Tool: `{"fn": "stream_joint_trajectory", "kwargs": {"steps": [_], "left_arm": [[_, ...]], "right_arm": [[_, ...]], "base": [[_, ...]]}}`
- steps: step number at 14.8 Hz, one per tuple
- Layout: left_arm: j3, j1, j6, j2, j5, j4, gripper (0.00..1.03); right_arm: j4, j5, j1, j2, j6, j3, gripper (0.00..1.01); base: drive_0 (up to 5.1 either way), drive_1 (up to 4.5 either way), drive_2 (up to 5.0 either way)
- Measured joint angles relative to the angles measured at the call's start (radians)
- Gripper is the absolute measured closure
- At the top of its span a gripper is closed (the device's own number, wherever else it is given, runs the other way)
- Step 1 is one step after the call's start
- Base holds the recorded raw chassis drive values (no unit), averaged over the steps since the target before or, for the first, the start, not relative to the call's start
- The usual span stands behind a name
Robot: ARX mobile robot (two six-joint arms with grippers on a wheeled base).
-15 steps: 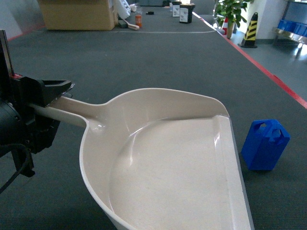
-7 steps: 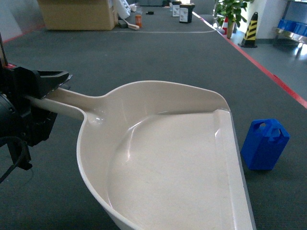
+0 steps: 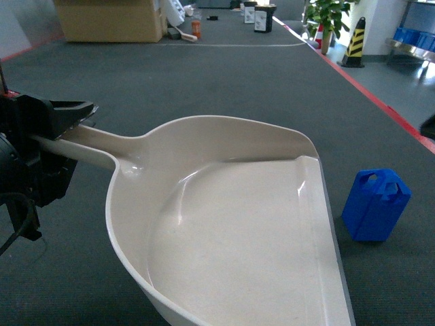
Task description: Place part in tray to right shelf
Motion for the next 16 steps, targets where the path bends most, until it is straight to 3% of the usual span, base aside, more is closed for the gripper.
{"fn": "stream_joint_trajectory", "kwargs": {"steps": [3, 4, 6, 10, 11, 14, 16], "left_arm": [[0.0, 0.0, 0.0, 0.0, 0.0, 0.0, 0.89], [0.0, 0.0, 0.0, 0.0, 0.0, 0.0, 0.89], [0.0, 0.0, 0.0, 0.0, 0.0, 0.0, 0.89], [0.0, 0.0, 0.0, 0.0, 0.0, 0.0, 0.89], [0.0, 0.0, 0.0, 0.0, 0.0, 0.0, 0.89], [0.0, 0.0, 0.0, 0.0, 0.0, 0.0, 0.89], [0.0, 0.0, 0.0, 0.0, 0.0, 0.0, 0.89]], "right_arm": [[-0.074, 0.05, 0.071, 0.197, 0.003, 0.14, 0.03], [-0.102, 0.086, 0.097, 0.291, 0.003, 0.204, 0.03], [-0.1, 0.121, 0.117, 0.375, 0.003, 0.235, 0.04], [-0.064, 0.116, 0.122, 0.41, 0.002, 0.231, 0.49], [-0.071, 0.129, 0.122, 0.371, -0.001, 0.213, 0.54], [-0.092, 0.145, 0.144, 0.19, -0.01, 0.191, 0.55], [-0.101, 0.123, 0.219, 0.051, -0.008, 0.219, 0.55]], "base": [[0.0, 0.0, 0.0], [0.0, 0.0, 0.0], [0.0, 0.0, 0.0], [0.0, 0.0, 0.0], [0.0, 0.0, 0.0], [0.0, 0.0, 0.0], [0.0, 0.0, 0.0]]}}
